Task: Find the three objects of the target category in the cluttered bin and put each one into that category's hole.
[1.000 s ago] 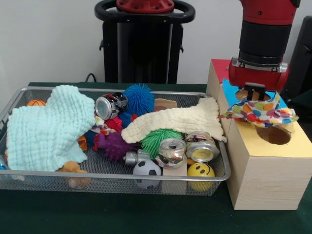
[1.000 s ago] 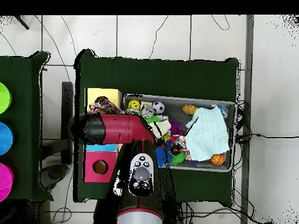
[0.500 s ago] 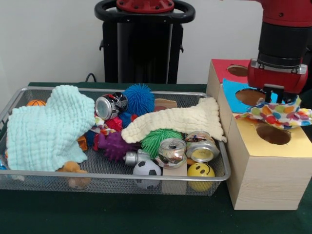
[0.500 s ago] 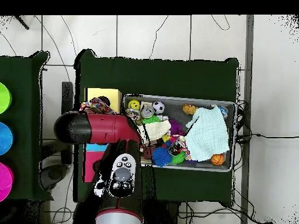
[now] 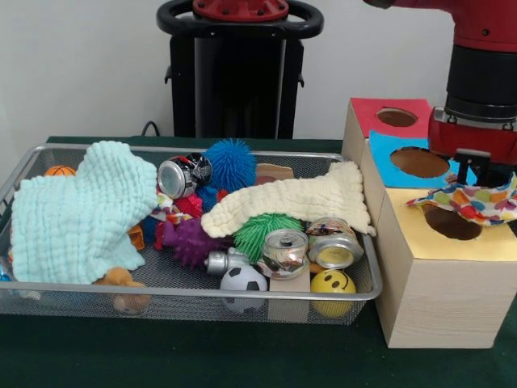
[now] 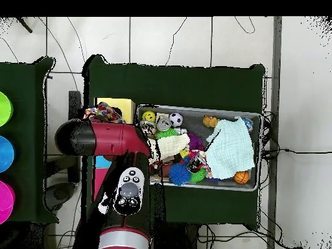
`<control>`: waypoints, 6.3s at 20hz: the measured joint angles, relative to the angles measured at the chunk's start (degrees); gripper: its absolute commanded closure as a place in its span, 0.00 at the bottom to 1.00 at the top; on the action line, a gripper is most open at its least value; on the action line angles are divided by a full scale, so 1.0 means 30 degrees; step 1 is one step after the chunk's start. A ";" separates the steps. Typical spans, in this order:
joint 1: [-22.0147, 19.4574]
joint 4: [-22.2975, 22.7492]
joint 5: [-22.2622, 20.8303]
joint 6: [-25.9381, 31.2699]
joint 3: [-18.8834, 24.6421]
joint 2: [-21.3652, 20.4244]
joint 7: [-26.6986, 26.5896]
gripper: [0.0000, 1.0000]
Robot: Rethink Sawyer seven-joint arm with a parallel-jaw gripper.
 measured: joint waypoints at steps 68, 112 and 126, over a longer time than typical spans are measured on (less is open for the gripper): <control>0.0723 0.1911 -0.0004 -0.6298 -0.1183 0.0699 0.0000 1.00; 0.0018 0.1123 0.0087 -0.6797 -0.0386 0.1790 0.0000 1.00; 0.0018 0.0777 0.0142 -0.6797 -0.0168 0.1906 -0.0004 0.00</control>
